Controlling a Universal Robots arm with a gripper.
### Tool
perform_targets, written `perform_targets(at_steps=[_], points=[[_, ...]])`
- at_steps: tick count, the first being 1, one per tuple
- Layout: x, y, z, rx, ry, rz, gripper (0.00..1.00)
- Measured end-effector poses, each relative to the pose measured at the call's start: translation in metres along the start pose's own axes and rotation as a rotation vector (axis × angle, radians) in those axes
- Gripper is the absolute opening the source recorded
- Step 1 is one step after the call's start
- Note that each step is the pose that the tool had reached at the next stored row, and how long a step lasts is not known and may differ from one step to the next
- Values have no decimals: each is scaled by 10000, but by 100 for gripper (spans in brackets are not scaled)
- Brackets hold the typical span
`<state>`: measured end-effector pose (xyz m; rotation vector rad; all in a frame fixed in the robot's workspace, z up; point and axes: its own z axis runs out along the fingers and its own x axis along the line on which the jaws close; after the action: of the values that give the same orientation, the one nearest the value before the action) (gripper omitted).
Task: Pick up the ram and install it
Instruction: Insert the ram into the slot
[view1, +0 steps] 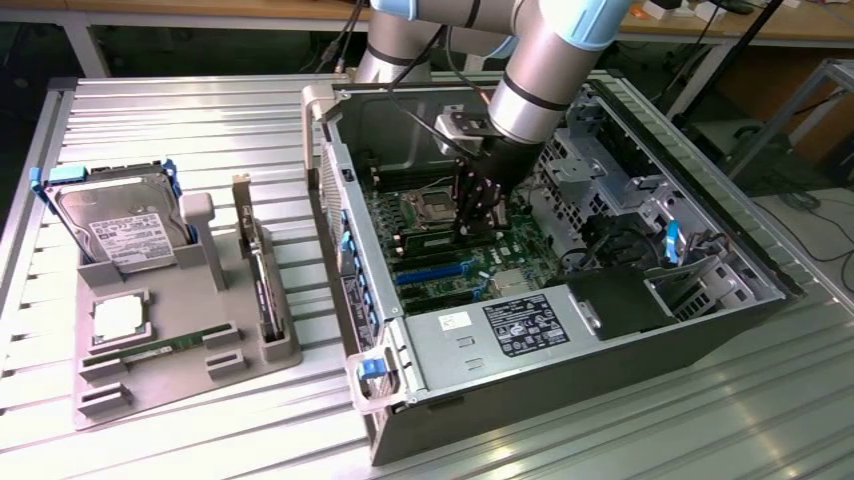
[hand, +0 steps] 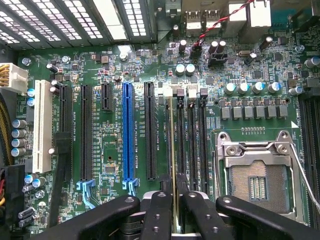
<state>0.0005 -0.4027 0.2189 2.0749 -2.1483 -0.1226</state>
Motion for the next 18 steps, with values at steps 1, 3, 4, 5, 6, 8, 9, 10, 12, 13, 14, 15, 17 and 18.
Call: perform_targets(at_steps=[1, 3, 4, 5, 6, 8, 9, 10, 12, 13, 14, 15, 17, 18], points=[[0, 0, 0, 1, 0, 0, 16], [0, 0, 0, 0, -1, 0, 23], [0, 0, 0, 0, 0, 0, 23], [3, 11, -66, 0, -1, 1, 23], [7, 23, -138, -1, 3, 2, 23], [14, 18, -280, -1, 6, 2, 15], [13, -27, -303, 28, 3, 2, 11], [13, -70, -312, 76, -2, 4, 11], [12, -111, -320, 173, -8, 8, 11], [11, -133, -324, 305, -13, 14, 11], [10, -158, -328, 454, -20, 21, 11], [10, -176, -331, 554, -24, 26, 11], [9, -211, -337, 832, -35, 39, 11], [9, -212, -337, 886, -38, 37, 11]])
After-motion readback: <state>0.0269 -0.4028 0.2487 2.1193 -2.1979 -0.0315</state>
